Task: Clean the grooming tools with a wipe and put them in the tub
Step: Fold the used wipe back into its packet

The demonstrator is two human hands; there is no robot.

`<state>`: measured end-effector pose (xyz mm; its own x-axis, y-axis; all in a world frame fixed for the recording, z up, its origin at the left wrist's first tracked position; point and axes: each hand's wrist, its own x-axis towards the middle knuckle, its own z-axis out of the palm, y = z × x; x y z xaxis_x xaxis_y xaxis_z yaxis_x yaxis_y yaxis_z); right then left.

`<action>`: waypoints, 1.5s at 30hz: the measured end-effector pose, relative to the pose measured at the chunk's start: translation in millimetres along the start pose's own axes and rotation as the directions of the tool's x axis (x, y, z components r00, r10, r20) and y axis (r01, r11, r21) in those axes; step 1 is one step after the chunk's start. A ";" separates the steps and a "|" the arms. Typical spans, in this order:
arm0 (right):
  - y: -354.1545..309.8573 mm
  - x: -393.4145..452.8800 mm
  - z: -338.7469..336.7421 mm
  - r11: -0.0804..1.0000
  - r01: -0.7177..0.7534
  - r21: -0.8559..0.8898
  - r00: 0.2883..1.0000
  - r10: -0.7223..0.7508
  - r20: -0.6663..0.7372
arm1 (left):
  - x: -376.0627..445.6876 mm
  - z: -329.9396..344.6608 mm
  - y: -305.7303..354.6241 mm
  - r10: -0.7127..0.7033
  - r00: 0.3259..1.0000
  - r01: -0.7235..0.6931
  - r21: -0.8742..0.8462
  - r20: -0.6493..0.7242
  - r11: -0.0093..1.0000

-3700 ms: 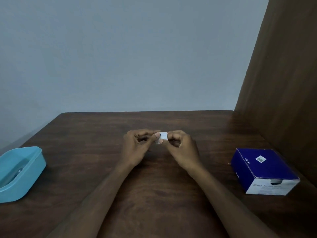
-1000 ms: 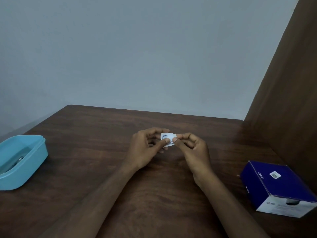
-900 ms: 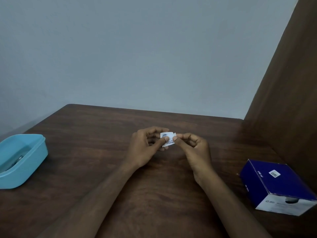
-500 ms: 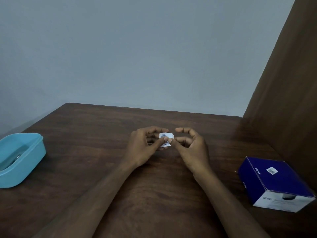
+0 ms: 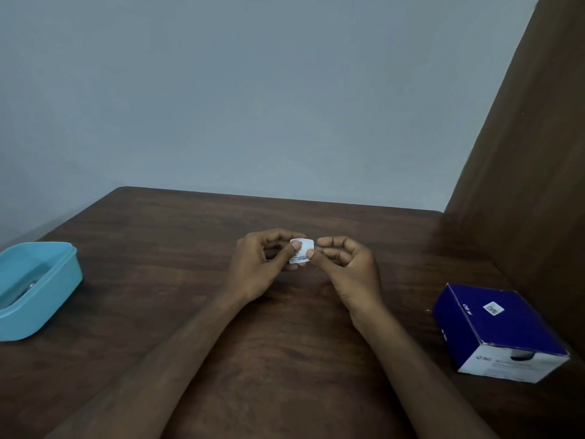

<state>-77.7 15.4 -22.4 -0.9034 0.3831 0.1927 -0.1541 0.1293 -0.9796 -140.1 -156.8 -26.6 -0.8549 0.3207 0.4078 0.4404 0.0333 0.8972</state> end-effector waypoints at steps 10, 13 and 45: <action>0.2 1.3 1.1 1.000 0.002 -0.012 0.998 -0.001 0.067 | -2.0 0.0 -0.3 0.031 0.999 -0.033 0.044 0.044 0.998; 2.8 2.9 -0.5 0.999 0.000 -0.040 1.000 -0.001 -0.014 | -1.9 1.0 1.0 0.008 1.000 -0.008 0.006 0.017 1.000; 8.7 5.1 3.2 0.999 0.013 0.042 0.998 -0.015 0.056 | 2.1 -0.8 0.6 -0.061 0.998 0.060 0.012 0.025 0.998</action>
<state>-85.0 15.5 -30.1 -0.9218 0.3296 0.2043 -0.1825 0.0959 -0.9785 -141.7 -156.8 -25.0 -0.8729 0.3415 0.3483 0.3914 0.0640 0.9180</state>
